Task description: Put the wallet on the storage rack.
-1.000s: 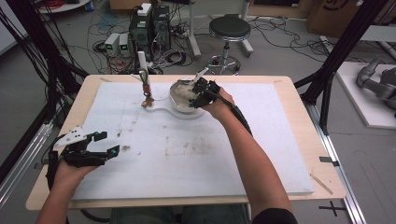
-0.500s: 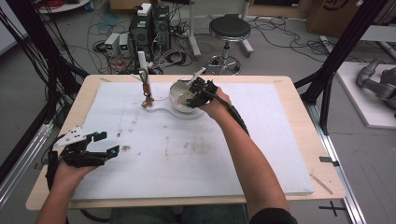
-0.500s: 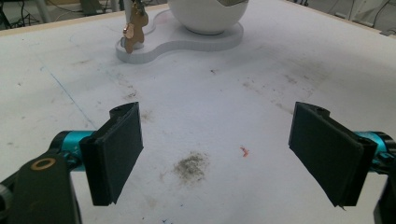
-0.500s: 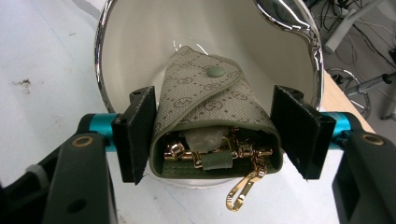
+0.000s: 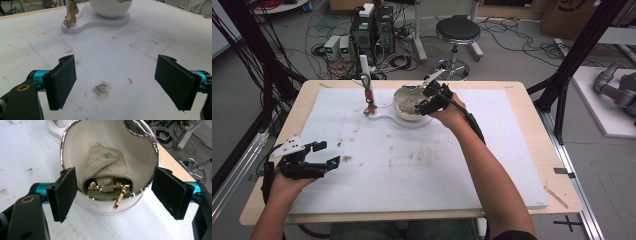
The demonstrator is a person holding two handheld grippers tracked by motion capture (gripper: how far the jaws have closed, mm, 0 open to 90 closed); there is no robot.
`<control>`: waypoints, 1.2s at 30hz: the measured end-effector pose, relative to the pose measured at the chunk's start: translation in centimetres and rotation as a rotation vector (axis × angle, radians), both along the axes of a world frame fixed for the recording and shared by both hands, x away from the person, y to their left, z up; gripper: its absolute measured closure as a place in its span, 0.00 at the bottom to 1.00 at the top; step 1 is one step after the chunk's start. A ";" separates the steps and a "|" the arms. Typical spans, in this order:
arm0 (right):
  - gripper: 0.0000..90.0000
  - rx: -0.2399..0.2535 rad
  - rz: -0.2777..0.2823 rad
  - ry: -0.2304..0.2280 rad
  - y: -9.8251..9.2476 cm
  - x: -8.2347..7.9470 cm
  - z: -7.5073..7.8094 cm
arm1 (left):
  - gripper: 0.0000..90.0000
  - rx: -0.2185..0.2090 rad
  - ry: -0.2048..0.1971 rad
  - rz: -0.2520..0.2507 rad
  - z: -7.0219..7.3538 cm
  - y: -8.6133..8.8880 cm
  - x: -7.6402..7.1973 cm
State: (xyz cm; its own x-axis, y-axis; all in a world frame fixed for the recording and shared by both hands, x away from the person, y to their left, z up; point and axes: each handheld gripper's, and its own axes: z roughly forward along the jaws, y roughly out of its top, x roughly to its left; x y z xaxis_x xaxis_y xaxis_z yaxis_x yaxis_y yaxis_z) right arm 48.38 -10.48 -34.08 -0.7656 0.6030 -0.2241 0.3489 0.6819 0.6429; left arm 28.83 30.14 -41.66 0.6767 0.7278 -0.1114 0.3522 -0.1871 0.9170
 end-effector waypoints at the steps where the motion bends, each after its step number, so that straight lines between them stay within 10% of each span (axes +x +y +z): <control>1: 0.23 0.000 0.000 0.000 0.0 0.0 0.0 | 0.19 0.000 0.000 0.000 0.0 0.0 0.0; 36: 0.23 0.319 -0.037 -0.085 -12.0 -11.0 -0.9 | 0.19 -0.004 -0.021 -0.065 0.1 -2.9 2.0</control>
State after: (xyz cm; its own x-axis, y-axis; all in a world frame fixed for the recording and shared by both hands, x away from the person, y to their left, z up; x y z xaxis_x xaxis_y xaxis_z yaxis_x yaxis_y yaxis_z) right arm 37.40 -22.48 -34.99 -0.7287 0.6799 -0.0818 0.3054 0.4294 0.8499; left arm 30.82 27.25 -41.51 0.7248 0.6817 -0.0998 0.3202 -0.2050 0.9249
